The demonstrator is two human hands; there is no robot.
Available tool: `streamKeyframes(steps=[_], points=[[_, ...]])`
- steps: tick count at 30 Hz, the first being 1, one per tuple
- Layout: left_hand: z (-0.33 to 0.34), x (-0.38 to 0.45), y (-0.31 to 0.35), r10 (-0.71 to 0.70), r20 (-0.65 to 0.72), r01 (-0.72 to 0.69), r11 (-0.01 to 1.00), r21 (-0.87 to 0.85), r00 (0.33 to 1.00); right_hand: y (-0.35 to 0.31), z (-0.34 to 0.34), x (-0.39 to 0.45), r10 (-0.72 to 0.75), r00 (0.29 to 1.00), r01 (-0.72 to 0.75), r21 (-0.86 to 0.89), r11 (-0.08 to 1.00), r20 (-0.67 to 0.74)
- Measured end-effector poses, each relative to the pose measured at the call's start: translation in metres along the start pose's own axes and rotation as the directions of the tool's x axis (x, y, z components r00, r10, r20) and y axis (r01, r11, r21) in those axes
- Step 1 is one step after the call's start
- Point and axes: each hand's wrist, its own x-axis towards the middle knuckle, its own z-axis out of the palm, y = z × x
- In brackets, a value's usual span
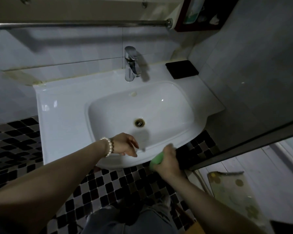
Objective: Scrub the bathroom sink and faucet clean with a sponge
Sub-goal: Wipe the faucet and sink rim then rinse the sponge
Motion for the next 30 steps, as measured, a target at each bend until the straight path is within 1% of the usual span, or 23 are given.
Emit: streamKeyframes(steps=[4,6,8,10,12,14,15,16,18,20,22,25,26,28,30], points=[[0.004,-0.010,-0.023,0.005,-0.011,-0.003,0.975,0.223,1.000,-0.049,0.043,-0.032,-0.116,0.985,0.104,0.097,0.990,0.126],[0.000,-0.019,-0.038,-0.037,0.001,0.035,0.970,0.241,0.999,-0.068,0.063,-0.040,-0.146,0.974,0.111,0.197,0.974,0.172],[-0.011,-0.031,-0.051,-0.076,0.026,0.071,0.981,0.179,0.997,-0.085,0.079,-0.046,-0.145,0.968,0.081,0.291,0.953,0.205],[-0.025,-0.045,-0.061,-0.088,0.017,0.086,0.993,0.076,0.996,-0.102,0.091,-0.048,-0.117,0.969,0.039,0.332,0.943,0.219],[-0.036,-0.058,-0.067,-0.077,-0.011,0.077,0.996,-0.050,0.997,-0.117,0.099,-0.049,-0.099,0.970,0.007,0.382,0.924,0.221],[-0.043,-0.072,-0.071,-0.079,-0.081,0.060,0.975,-0.214,0.994,-0.133,0.103,-0.049,-0.088,0.966,-0.028,0.436,0.899,0.244],[-0.047,-0.077,-0.073,-0.085,-0.124,0.045,0.953,-0.298,0.989,-0.140,0.103,-0.047,-0.089,0.965,-0.029,0.433,0.901,0.249],[-0.050,-0.082,-0.074,-0.090,-0.162,0.025,0.929,-0.369,0.983,-0.146,0.100,-0.045,-0.102,0.963,-0.004,0.391,0.920,0.249],[-0.055,-0.090,-0.077,-0.086,-0.192,-0.008,0.895,-0.445,0.978,-0.150,0.090,-0.036,-0.143,0.962,0.102,0.183,0.978,0.231],[-0.057,-0.098,-0.082,-0.051,-0.178,-0.036,0.890,-0.454,0.983,-0.148,0.077,-0.027,-0.193,0.962,0.203,-0.034,0.979,0.195],[-0.049,-0.096,-0.085,-0.009,-0.162,-0.051,0.932,-0.359,0.987,-0.137,0.061,-0.017,-0.178,0.960,0.207,-0.120,0.971,0.215],[-0.025,-0.086,-0.093,0.000,-0.241,-0.012,0.999,-0.048,0.971,-0.127,0.052,-0.008,-0.128,0.943,0.185,-0.165,0.969,0.306],[-0.016,-0.083,-0.095,0.022,-0.269,0.003,0.996,0.090,0.963,-0.124,0.052,-0.006,-0.127,0.935,0.190,-0.164,0.968,0.330],[0.000,-0.076,-0.099,0.067,-0.317,0.053,0.933,0.357,0.946,-0.124,0.054,-0.002,-0.141,0.913,0.206,-0.135,0.969,0.383],[0.011,-0.073,-0.105,0.086,-0.398,0.132,0.863,0.488,0.913,-0.130,0.061,-0.002,-0.167,0.891,0.267,-0.188,0.945,0.423]])
